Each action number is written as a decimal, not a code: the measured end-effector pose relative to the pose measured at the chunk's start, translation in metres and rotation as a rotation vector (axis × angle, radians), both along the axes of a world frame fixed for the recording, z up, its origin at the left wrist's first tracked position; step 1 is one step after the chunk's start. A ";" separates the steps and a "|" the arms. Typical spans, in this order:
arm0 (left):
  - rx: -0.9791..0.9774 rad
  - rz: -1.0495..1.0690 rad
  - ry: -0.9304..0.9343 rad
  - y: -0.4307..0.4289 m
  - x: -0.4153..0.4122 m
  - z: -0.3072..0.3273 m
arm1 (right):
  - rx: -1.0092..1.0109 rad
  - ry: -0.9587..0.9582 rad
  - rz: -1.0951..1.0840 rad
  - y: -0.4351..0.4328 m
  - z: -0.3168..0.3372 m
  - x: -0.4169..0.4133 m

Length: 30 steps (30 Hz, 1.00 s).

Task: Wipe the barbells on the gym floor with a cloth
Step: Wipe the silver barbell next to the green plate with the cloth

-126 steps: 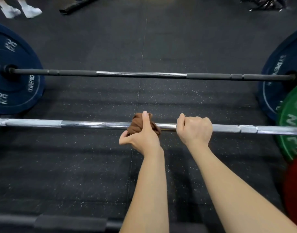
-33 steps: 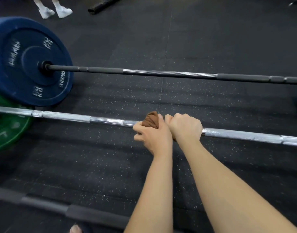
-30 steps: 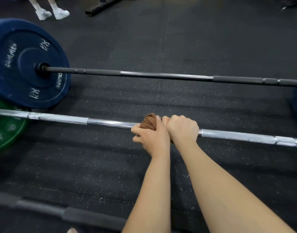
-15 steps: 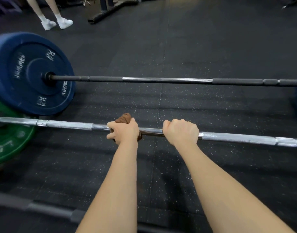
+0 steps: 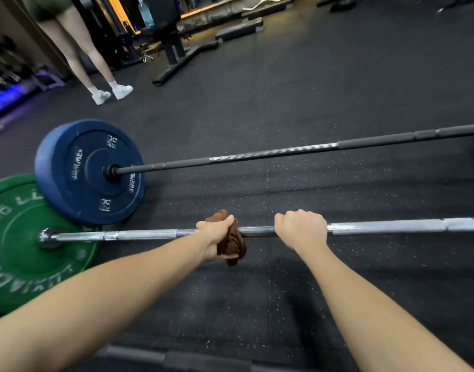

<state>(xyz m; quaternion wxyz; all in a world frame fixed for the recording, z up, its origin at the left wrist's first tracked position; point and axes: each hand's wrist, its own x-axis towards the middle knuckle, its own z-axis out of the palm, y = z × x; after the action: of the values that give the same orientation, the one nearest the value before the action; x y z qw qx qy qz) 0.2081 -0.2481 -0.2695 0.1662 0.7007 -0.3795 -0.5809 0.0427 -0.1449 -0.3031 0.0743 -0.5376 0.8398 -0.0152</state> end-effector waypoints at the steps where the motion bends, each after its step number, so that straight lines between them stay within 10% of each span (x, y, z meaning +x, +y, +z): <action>1: -0.047 0.028 0.025 0.004 0.000 -0.003 | 0.015 0.029 0.014 0.000 0.000 0.000; 8: -0.213 0.288 0.014 0.010 -0.014 -0.026 | 0.110 0.066 -0.031 -0.009 -0.004 0.001; 16: -0.361 0.121 0.179 0.019 0.008 -0.052 | 0.275 -0.021 -0.057 -0.038 0.019 0.025; 22: -0.331 0.199 0.184 0.016 0.013 -0.046 | 0.159 -0.512 -0.095 -0.115 0.013 0.076; 30: -0.417 0.418 0.201 -0.017 0.058 -0.043 | 0.236 -0.260 0.025 -0.106 -0.005 0.090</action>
<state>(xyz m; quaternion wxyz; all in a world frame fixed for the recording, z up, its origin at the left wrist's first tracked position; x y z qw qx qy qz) 0.2659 -0.2650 -0.3124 0.4589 0.6534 -0.3199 -0.5101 0.1322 -0.2510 -0.3077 0.2453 -0.5291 0.8122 0.0150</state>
